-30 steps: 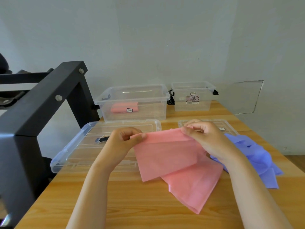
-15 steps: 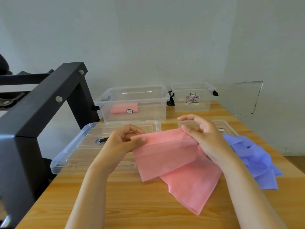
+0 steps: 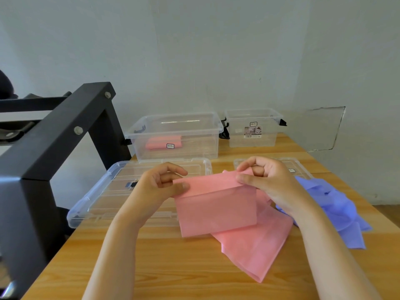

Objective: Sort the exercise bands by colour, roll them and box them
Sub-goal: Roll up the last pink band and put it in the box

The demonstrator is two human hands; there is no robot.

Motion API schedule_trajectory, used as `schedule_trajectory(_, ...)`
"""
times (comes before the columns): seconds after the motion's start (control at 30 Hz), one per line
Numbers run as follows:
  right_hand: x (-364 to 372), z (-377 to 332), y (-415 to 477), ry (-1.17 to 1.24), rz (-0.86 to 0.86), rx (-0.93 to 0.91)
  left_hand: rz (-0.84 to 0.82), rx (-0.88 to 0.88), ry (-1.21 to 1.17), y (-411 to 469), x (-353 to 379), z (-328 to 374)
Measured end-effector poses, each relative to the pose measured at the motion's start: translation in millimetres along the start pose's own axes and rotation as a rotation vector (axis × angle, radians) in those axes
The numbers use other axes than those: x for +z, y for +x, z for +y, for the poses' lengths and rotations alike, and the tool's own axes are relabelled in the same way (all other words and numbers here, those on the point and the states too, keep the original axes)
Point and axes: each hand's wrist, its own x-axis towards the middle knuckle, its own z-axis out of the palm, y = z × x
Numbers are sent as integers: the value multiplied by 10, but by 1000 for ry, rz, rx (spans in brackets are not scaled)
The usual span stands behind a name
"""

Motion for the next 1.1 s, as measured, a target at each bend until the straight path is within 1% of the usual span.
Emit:
schedule_trajectory(0.1, -2, -10, -8, -30, 4, 20, -10, -20, 49, -3, -6, 9)
schedule_trajectory(0.23, -8, -21, -15, -74, 1, 51, 25, -36, 120, 6, -43, -7)
schedule_trajectory(0.5, -3, -19, -10, -91, -16, 50, 16, -20, 98, 1, -40, -1)
schedule_trajectory(0.63, -14, -26, -20, -48, -35, 38, 21, -9, 91, -9, -38, 4)
schedule_trajectory(0.9, -30, -67, -47, 50, -38, 59, -34, -3, -28, -53, -75, 43)
schedule_trajectory(1.1, -18, -150, -91, 177, -61, 70, -49, 28, -118, -80, -105, 64)
